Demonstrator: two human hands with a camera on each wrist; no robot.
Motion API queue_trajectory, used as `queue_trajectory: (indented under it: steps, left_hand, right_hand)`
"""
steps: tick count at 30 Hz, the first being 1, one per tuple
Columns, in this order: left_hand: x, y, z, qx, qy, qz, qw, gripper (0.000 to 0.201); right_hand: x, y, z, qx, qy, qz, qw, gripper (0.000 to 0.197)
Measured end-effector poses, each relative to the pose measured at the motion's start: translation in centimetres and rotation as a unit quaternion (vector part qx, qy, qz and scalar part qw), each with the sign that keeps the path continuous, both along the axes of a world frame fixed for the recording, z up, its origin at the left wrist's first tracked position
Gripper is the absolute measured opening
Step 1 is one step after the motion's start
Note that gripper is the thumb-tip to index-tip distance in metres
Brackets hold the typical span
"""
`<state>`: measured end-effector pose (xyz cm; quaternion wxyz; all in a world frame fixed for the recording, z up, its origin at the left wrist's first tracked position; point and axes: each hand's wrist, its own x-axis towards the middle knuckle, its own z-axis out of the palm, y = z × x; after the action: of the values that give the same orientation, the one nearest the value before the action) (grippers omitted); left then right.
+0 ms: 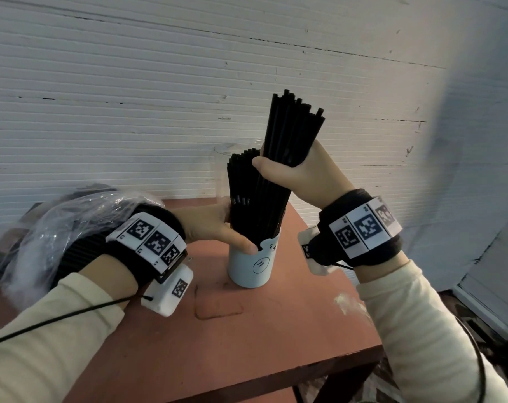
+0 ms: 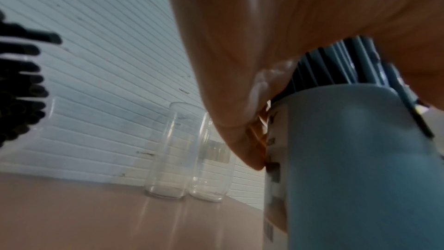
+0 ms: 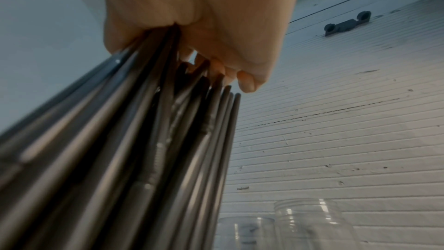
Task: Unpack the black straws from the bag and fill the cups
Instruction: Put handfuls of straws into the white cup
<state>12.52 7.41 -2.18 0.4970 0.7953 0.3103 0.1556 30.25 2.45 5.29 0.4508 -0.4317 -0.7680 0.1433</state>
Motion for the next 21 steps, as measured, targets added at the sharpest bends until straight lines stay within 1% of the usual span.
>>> queue_trajectory:
  steps: [1, 2, 4, 5, 7, 10, 13, 15, 17, 21]
  left_hand:
    - [0.0, -0.1, -0.1, 0.023, 0.005, 0.013, 1.000, 0.050]
    - [0.0, 0.0, -0.2, 0.037, 0.006, 0.031, 0.999, 0.061]
    - [-0.2, 0.0, -0.5, 0.049, 0.007, 0.069, 0.996, 0.091]
    - [-0.3, -0.1, -0.7, 0.053, 0.007, 0.077, 0.996, 0.098]
    - [-0.2, -0.4, -0.8, 0.064, 0.014, 0.083, 0.994, 0.097]
    - [0.0, -0.8, -0.7, 0.079, 0.027, 0.101, 0.991, 0.084]
    - [0.1, -0.8, -0.8, 0.096, 0.032, 0.116, 0.988, 0.084]
    - [0.1, -0.7, -0.9, 0.097, 0.030, 0.126, 0.987, 0.090]
    - [0.1, -0.3, -1.1, 0.101, 0.029, 0.139, 0.985, 0.097]
    - [-0.1, 0.4, -1.2, 0.103, 0.021, 0.157, 0.982, 0.098]
  right_hand:
    - [-0.2, 0.1, -0.2, 0.000, -0.008, -0.005, 1.000, 0.030]
    - [-0.4, 0.3, -0.4, -0.001, -0.017, -0.015, 1.000, 0.028]
    - [-0.7, 0.5, -0.8, -0.012, -0.030, -0.042, 0.999, 0.027]
    - [-0.7, 0.5, -1.0, -0.017, -0.027, -0.055, 0.998, 0.028]
    - [-0.5, 0.4, -1.1, -0.010, -0.038, -0.080, 0.996, 0.031]
    - [-0.4, -0.2, -0.5, -0.007, -0.080, -0.107, 0.991, 0.026]
    - [-0.4, -0.1, -0.1, -0.019, -0.091, -0.124, 0.988, 0.033]
    - [-0.2, 0.1, -0.1, -0.024, -0.075, -0.124, 0.989, 0.050]
    - [0.1, 0.2, -0.2, -0.021, -0.044, -0.109, 0.993, 0.059]
    - [0.8, 0.3, -0.8, 0.018, 0.038, -0.104, 0.994, 0.081]
